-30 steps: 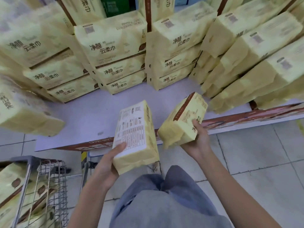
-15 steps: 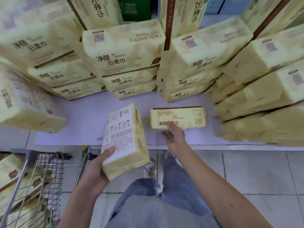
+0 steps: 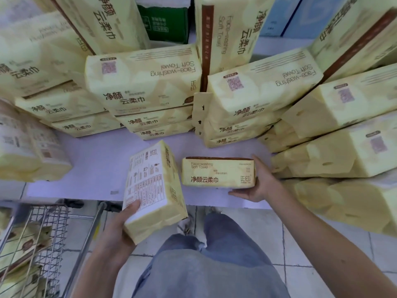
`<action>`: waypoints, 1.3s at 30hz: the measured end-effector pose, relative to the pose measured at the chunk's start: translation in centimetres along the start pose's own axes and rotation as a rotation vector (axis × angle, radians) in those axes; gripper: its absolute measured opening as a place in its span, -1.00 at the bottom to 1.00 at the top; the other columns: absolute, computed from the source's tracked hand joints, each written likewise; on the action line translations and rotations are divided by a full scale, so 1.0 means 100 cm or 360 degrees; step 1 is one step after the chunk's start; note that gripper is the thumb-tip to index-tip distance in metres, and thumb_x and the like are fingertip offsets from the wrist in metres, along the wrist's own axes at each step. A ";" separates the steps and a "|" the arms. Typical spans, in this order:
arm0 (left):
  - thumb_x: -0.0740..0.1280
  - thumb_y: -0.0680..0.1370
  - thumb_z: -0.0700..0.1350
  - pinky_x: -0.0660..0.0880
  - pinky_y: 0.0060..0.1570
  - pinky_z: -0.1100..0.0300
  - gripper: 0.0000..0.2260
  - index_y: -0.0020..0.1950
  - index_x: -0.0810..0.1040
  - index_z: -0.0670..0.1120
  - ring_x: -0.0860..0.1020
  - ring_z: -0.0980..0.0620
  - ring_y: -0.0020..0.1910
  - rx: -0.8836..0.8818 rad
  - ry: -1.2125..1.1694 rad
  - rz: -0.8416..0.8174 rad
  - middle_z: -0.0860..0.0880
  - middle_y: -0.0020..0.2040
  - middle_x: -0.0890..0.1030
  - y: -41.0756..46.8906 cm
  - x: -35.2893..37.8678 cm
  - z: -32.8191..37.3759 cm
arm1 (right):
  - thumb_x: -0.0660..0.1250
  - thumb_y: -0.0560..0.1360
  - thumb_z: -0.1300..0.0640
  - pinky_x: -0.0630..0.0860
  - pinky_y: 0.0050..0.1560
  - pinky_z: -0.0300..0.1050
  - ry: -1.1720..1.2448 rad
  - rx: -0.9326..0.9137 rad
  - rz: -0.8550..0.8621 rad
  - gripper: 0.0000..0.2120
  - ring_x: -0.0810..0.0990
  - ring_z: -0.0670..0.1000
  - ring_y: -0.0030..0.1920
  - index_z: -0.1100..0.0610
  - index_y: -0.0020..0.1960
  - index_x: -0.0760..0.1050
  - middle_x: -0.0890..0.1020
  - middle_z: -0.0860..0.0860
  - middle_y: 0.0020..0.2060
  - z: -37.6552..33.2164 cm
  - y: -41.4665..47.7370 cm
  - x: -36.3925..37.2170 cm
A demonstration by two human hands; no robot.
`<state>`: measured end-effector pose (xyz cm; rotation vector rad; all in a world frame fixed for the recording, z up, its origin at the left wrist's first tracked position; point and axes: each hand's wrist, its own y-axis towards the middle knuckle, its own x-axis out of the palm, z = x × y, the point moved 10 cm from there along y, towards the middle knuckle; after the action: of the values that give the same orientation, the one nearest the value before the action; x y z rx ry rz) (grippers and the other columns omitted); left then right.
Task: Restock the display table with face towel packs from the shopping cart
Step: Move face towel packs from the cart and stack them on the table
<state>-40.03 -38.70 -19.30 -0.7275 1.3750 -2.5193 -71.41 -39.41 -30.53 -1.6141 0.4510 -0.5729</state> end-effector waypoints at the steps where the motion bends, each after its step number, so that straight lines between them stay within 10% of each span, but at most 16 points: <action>1: 0.19 0.56 -0.17 0.61 -0.37 0.18 -0.84 0.03 0.55 -0.11 0.68 0.05 -0.28 -0.0005 -0.0005 -0.0010 -0.05 -0.16 0.71 0.002 0.002 -0.001 | 0.27 0.32 -0.41 0.52 0.10 0.25 -0.0102 0.0013 0.0008 -0.34 0.63 0.25 0.01 0.19 -0.03 0.60 0.68 0.19 -0.13 -0.001 0.001 0.002; 11: 0.24 0.47 -0.13 0.61 -0.36 0.17 -0.79 0.07 0.54 -0.09 0.68 0.04 -0.25 0.0000 -0.0036 -0.0013 -0.06 -0.11 0.71 0.002 0.007 0.001 | 0.35 0.45 0.03 0.58 -0.14 -0.02 -0.0320 -0.0246 -0.0241 -0.85 0.64 0.06 -0.18 0.11 -0.09 0.57 0.65 0.10 -0.20 -0.019 -0.001 0.006; 16: 0.37 0.30 -0.10 0.61 -0.37 0.15 -0.79 -0.14 0.72 -0.07 0.68 0.02 -0.23 0.0008 -0.0023 -0.0001 -0.07 -0.08 0.71 -0.001 0.001 0.006 | 0.40 0.24 0.30 0.48 -0.03 -0.08 -0.0529 -0.0811 -0.0394 -0.25 0.56 0.08 -0.04 0.00 0.35 0.23 0.57 0.14 0.07 -0.052 -0.010 0.012; 21: 0.37 0.30 -0.09 0.61 -0.36 0.15 -0.85 -0.24 0.74 -0.02 0.68 0.02 -0.21 0.0022 -0.0036 -0.0023 -0.07 -0.06 0.70 -0.006 0.000 0.005 | 0.44 0.22 0.30 0.47 -0.06 -0.05 -0.0769 -0.0745 -0.0405 -0.25 0.56 0.09 -0.08 0.02 0.35 0.28 0.58 0.14 0.01 -0.050 -0.001 0.018; 28: 0.33 0.35 -0.11 0.60 -0.38 0.17 -0.83 -0.26 0.74 -0.05 0.68 0.03 -0.25 0.0022 -0.0024 -0.0034 -0.06 -0.12 0.71 -0.013 -0.004 -0.005 | 0.45 0.37 0.31 0.55 -0.25 -0.26 -0.1387 -0.0669 -0.0359 -0.74 0.61 -0.07 -0.22 0.15 0.02 0.52 0.65 0.01 -0.14 -0.040 -0.002 0.040; 39: 0.42 0.28 -0.10 0.60 -0.37 0.18 -0.62 0.07 0.54 -0.11 0.68 0.03 -0.24 0.0071 -0.0009 -0.0087 -0.06 -0.10 0.71 -0.020 0.004 -0.009 | 0.55 0.19 0.43 0.55 -0.34 -0.30 -0.0913 -0.1376 -0.0053 -0.28 0.61 -0.06 -0.08 0.14 0.26 0.38 0.62 0.02 -0.01 -0.082 -0.049 0.002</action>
<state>-40.73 -37.08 -17.95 -0.7735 1.3097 -2.5786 -76.37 -45.42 -25.01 -2.5006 0.2382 0.1251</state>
